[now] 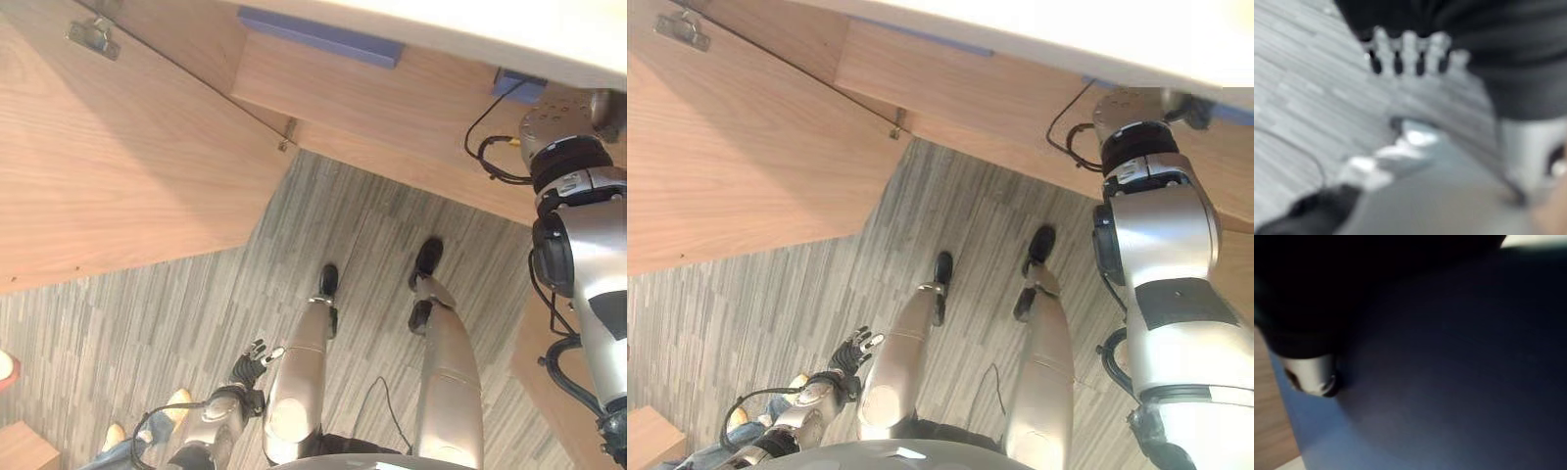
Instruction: Put the empty folder in the office cabinet
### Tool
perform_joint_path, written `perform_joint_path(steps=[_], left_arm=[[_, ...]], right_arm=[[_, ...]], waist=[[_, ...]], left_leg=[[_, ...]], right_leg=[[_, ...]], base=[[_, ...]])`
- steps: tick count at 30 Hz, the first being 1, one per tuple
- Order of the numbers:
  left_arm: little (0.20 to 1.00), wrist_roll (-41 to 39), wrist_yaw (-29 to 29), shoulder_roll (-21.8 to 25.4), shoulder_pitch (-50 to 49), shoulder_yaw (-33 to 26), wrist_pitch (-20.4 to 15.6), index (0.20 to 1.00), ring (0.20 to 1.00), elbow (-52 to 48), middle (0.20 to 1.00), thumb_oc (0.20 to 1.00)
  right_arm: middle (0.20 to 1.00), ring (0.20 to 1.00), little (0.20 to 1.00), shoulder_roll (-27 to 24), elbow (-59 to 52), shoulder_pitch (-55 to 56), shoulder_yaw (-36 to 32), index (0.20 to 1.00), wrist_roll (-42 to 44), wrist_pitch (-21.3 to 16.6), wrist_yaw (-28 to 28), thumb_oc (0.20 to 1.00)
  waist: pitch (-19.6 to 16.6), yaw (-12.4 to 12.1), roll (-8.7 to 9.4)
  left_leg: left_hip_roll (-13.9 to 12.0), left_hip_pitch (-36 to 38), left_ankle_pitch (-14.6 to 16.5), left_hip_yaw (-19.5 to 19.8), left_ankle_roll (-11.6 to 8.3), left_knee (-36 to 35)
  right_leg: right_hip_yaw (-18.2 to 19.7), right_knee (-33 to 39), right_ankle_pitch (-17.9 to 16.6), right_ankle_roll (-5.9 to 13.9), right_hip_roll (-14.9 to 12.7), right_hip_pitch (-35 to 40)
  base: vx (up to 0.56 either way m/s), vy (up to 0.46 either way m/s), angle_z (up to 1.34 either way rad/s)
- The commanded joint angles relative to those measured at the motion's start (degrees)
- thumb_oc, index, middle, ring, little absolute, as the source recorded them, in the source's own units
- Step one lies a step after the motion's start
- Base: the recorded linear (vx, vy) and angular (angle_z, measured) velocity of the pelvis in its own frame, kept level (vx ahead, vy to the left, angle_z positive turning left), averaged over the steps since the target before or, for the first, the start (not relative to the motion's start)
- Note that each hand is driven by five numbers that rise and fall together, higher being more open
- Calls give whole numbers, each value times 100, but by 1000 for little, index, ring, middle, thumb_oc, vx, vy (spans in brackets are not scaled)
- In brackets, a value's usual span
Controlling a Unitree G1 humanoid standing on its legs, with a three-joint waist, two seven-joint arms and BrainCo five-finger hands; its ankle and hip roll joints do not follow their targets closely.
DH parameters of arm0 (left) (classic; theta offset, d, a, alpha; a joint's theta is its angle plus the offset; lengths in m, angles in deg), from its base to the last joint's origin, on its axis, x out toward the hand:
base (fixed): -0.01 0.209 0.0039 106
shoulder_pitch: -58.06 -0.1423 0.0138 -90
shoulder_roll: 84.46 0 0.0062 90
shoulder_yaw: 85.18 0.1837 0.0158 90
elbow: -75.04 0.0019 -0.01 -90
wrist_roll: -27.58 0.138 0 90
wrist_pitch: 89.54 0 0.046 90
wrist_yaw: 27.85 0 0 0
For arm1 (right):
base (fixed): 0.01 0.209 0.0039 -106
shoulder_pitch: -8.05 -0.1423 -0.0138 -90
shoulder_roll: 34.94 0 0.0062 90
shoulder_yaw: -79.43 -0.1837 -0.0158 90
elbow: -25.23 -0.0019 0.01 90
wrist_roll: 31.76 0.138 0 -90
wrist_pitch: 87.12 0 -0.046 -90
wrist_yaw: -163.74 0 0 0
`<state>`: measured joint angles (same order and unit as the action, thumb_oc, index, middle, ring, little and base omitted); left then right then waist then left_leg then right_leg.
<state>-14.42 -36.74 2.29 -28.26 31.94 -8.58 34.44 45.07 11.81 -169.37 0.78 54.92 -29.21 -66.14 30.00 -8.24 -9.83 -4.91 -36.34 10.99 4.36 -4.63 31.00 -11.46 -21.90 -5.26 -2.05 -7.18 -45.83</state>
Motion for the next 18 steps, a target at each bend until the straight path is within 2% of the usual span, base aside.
perform_joint_path(steps=[1, 7, 12, 14, 15, 16, 17, 18], left_arm=[[1000, -194, 245, -4, -106, 242, 193, 1000, 1000, -25, 1000, 1000], [1000, -479, 569, -33, 460, 236, 603, 1000, 1000, 69, 1000, 1000], [1000, -622, 680, -75, 707, 229, 722, 1000, 1000, 201, 1000, 1000], [1000, -685, 765, -113, 838, 212, 806, 1000, 1000, 259, 1000, 1000], [1000, -727, 797, -119, 907, 229, 842, 1000, 1000, 296, 1000, 1000], [1000, -774, 804, -112, 980, 242, 881, 1000, 1000, 335, 1000, 1000], [1000, -774, 804, -112, 980, 242, 881, 1000, 1000, 335, 1000, 1000], [1000, -746, 812, -118, 1089, 201, 963, 1000, 1000, 386, 1000, 1000]], right_arm=[[200, 200, 200, -291, -396, 113, 288, 200, -190, -202, 167, 200], [200, 200, 200, -85, -527, 225, 418, 200, -47, -267, 132, 200], [200, 200, 200, -26, -505, 226, 469, 200, 113, -336, 153, 200], [200, 200, 200, -9, -537, 261, 438, 200, -157, -377, 97, 200], [231, 231, 231, 14, -573, 267, 445, 231, -200, -228, 270, 231], [1000, 1000, 1000, 43, -575, 245, 448, 1000, -245, -81, 371, 1000], [1000, 1000, 1000, 43, -575, 245, 448, 1000, -245, -81, 371, 1000], [1000, 1000, 1000, 66, -622, 270, 521, 1000, -528, 419, 580, 1000]], waist=[[-21, -35, 169], [-21, 73, 270], [-21, 119, 294], [-21, 150, 319], [-21, 162, 335], [-21, 174, 345], [-21, 174, 345], [-21, 189, 384]], left_leg=[[93, -289, -35, -329, 360, 304], [104, -635, 111, -378, 420, 868], [121, -772, 159, -390, 464, 1149], [135, -843, 231, -402, 491, 1290], [140, -871, 253, -400, 499, 1360], [138, -881, 272, -399, 497, 1406], [138, -881, 272, -399, 497, 1406], [124, -894, 288, -420, 504, 1453]], right_leg=[[398, -580, 1150, 209, -93, 224], [457, -743, 1201, 185, -43, 171], [483, -842, 1232, 173, -13, 157], [502, -890, 1250, 178, -8, 158], [506, -917, 1265, 170, 1, 163], [519, -933, 1270, 166, 14, 171], [519, -933, 1270, 166, 14, 171], [506, -960, 1293, 151, 35, 181]], base=[[12, -1, -8], [21, -5, -10], [25, 9, -7], [34, 16, -4], [0, 0, 0], [0, 0, 0], [0, 0, 0], [5, 0, -6]])
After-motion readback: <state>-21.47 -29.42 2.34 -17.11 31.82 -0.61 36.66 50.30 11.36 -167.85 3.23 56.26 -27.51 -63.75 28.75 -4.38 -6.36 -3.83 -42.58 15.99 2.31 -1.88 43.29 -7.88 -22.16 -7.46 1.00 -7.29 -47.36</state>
